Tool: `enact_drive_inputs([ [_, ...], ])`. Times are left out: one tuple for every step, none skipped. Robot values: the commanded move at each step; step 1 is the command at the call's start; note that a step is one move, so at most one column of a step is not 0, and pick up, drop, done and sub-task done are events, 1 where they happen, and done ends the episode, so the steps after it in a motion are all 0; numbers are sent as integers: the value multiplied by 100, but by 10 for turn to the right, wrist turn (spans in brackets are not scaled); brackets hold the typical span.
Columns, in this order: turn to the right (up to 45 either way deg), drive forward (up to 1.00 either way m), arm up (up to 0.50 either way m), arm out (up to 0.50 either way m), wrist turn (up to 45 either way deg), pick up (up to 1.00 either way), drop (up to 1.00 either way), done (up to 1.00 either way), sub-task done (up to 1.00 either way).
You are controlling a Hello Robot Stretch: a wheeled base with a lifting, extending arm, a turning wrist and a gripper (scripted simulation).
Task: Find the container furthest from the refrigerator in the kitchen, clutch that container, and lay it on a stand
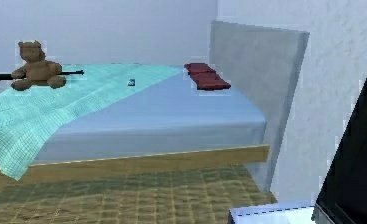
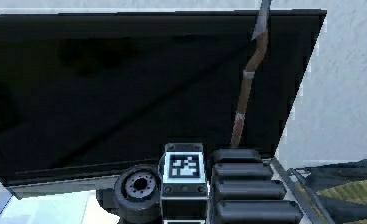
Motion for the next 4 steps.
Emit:
enact_drive_inputs([
  [-450, 0, 0, 0, 0, 0, 0, 0, 0],
  [-450, 0, 0, 0, 0, 0, 0, 0, 0],
  [-60, 0, 0, 0, 0, 0, 0, 0, 0],
  [0, 30, 0, 0, 0, 0, 0, 0, 0],
])
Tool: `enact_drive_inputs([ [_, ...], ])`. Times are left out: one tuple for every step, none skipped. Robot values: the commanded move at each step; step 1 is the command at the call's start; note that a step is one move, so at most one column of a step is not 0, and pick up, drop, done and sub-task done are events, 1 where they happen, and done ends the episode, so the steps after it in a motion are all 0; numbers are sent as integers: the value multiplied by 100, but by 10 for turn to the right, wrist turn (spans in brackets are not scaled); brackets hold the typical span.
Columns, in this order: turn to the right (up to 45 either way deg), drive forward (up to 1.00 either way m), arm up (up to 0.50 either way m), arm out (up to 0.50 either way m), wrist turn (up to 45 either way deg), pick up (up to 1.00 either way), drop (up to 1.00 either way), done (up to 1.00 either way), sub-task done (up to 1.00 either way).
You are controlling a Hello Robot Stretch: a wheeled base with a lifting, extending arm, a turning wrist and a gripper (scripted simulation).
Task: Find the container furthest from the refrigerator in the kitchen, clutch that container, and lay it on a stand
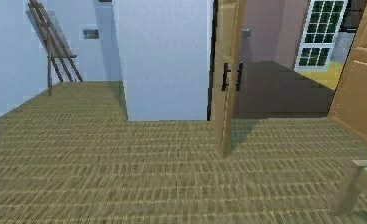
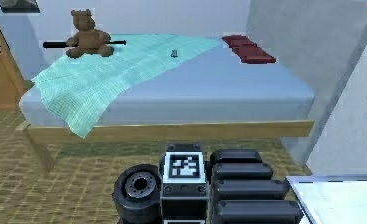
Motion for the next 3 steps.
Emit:
enact_drive_inputs([
  [-450, 0, 0, 0, 0, 0, 0, 0, 0],
  [-420, 0, 0, 0, 0, 0, 0, 0, 0],
  [0, 25, 0, 0, 0, 0, 0, 0, 0],
])
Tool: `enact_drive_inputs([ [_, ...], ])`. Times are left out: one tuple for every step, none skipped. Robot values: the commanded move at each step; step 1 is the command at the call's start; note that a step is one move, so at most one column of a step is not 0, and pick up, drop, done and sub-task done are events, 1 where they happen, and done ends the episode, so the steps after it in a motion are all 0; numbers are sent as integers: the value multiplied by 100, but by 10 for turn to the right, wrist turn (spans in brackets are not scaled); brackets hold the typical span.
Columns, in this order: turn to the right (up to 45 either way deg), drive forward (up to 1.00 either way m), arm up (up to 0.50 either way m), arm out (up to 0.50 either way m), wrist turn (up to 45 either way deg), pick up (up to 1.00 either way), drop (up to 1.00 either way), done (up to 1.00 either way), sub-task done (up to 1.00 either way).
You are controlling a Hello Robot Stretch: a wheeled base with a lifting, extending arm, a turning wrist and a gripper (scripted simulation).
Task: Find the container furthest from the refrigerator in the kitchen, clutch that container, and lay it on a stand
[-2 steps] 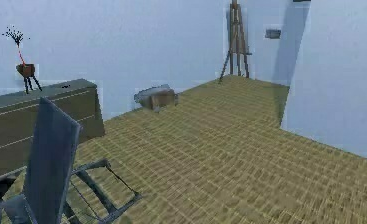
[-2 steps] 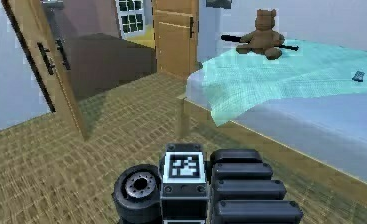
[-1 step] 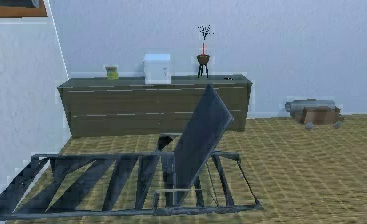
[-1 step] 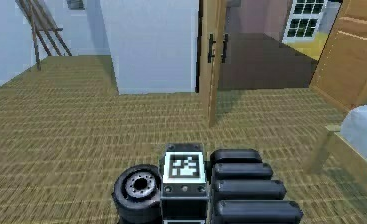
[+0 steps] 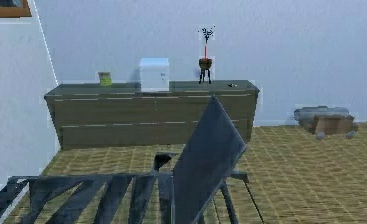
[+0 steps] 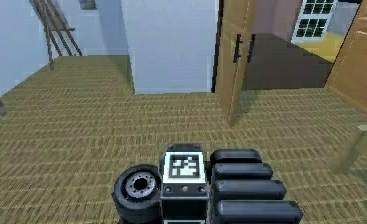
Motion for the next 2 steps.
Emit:
enact_drive_inputs([
  [450, 0, 0, 0, 0, 0, 0, 0, 0],
  [450, 0, 0, 0, 0, 0, 0, 0, 0],
])
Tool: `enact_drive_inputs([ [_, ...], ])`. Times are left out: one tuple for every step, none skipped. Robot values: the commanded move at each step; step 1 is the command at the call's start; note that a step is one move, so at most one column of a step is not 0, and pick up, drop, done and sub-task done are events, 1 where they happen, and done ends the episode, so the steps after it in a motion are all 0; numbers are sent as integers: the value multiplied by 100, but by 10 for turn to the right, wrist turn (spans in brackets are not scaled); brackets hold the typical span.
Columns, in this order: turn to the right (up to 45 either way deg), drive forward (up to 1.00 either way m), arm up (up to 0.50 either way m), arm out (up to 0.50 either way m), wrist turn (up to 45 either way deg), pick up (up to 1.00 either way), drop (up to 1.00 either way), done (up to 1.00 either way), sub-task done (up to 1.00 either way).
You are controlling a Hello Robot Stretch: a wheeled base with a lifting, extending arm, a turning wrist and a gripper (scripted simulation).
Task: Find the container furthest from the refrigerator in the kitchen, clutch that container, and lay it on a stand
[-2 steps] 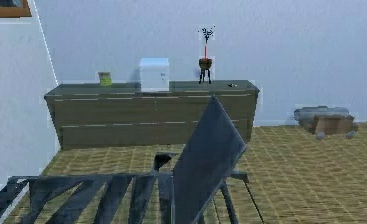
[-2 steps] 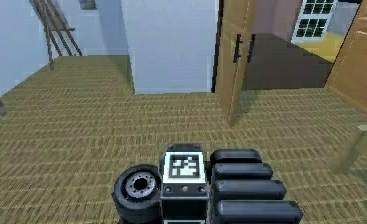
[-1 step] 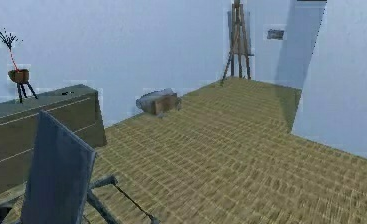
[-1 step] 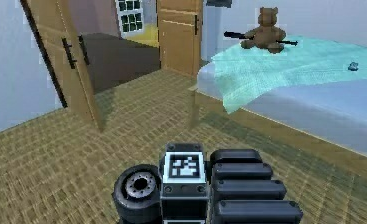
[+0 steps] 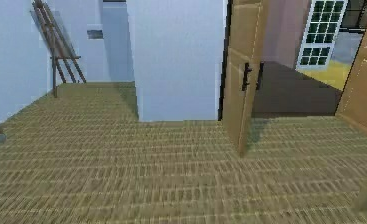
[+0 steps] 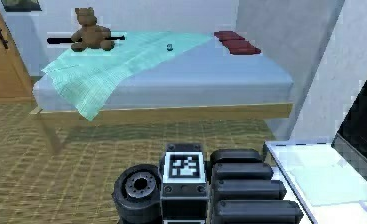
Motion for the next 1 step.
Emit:
enact_drive_inputs([
  [450, 0, 0, 0, 0, 0, 0, 0, 0],
])
